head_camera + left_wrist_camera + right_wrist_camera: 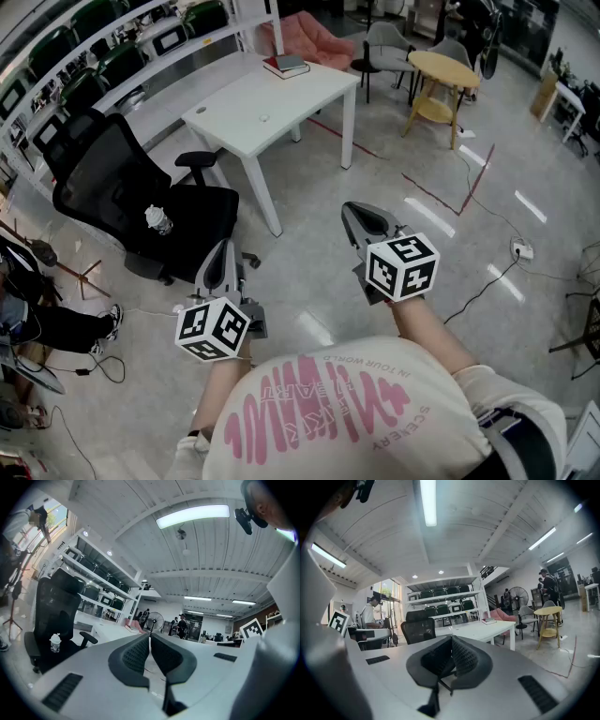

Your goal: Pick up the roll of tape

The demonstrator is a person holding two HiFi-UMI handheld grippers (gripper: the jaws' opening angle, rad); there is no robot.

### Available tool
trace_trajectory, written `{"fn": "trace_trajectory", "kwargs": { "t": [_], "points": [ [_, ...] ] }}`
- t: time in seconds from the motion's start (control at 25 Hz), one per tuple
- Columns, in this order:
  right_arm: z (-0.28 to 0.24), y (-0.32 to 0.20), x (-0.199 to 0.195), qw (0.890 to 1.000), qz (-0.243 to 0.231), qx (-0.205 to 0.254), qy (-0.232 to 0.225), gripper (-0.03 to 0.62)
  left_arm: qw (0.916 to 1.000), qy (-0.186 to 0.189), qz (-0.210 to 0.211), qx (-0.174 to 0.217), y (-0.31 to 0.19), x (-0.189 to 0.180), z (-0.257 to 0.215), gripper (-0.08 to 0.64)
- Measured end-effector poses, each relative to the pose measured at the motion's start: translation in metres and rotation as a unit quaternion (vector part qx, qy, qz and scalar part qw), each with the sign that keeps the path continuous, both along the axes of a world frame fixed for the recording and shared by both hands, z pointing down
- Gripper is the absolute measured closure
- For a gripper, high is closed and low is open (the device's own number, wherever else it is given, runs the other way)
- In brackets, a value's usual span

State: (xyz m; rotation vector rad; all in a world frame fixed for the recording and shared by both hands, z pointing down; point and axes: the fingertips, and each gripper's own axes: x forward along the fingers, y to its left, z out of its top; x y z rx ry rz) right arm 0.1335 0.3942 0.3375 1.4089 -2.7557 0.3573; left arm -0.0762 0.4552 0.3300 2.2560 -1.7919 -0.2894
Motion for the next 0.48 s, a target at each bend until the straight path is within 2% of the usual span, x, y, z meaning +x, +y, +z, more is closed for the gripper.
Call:
{"fn": "trace_trajectory", "kwargs": {
  "t": [0.48],
  "points": [
    [0.008,-0.007,0.001,1.0,0.0,-0.011,0.017,0.578,0.9997,0.013,0.003,-0.019,-0.011,-0.001,0.012,0.529]
  ]
}}
